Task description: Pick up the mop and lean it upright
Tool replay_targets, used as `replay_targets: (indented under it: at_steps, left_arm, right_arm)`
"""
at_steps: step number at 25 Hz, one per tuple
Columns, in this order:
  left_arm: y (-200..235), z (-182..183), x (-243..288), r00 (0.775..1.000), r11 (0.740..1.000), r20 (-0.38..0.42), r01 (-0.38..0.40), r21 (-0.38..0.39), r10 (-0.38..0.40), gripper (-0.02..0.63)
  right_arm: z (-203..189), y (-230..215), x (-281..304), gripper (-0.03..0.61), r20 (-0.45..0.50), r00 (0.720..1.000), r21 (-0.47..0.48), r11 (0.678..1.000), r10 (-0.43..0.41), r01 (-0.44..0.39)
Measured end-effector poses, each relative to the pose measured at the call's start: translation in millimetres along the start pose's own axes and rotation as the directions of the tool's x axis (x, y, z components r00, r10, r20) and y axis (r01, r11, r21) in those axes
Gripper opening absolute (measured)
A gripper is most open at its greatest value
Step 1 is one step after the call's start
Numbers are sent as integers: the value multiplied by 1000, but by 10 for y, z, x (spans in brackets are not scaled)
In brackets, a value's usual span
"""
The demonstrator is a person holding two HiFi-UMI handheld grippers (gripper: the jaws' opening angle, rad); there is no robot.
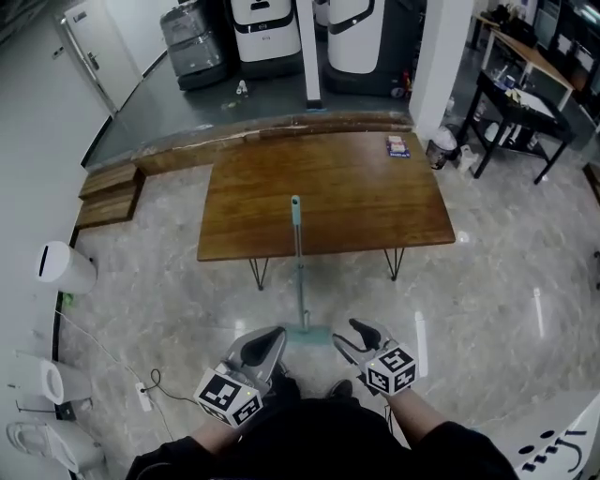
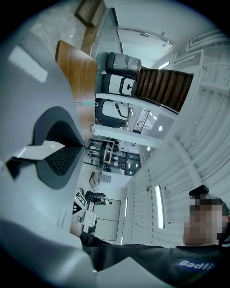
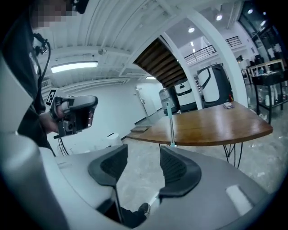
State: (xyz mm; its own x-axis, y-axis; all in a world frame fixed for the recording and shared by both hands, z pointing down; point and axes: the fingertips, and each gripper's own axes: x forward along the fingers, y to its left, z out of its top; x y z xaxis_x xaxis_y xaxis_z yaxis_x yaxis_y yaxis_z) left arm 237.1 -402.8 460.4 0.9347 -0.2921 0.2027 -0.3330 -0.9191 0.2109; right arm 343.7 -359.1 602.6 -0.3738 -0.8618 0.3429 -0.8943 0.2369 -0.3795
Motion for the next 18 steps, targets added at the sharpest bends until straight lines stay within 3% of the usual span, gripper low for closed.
replay_targets:
  at_steps: [4, 8, 14, 18]
  left_arm:
    - [-118, -23, -186, 1000, 1000, -10, -8, 8, 8, 18]
    - [-102, -67, -439, 1000, 1000, 10, 14, 7, -15, 18]
    - [-127, -184, -971, 998, 996, 10, 65, 56, -66, 18]
    - [-128, -263, -1386, 994, 988, 13, 102, 120, -104, 18]
  right_arm:
    - [-88, 308, -129, 169, 9, 999, -17, 999, 38, -38]
    - [-55, 669, -168, 164, 5, 999, -53, 997, 47, -46]
    - [-78, 1245, -259, 79, 24, 992, -158, 979, -124, 126]
    - [-108, 1817, -221, 3, 54, 984, -192, 966, -168, 175]
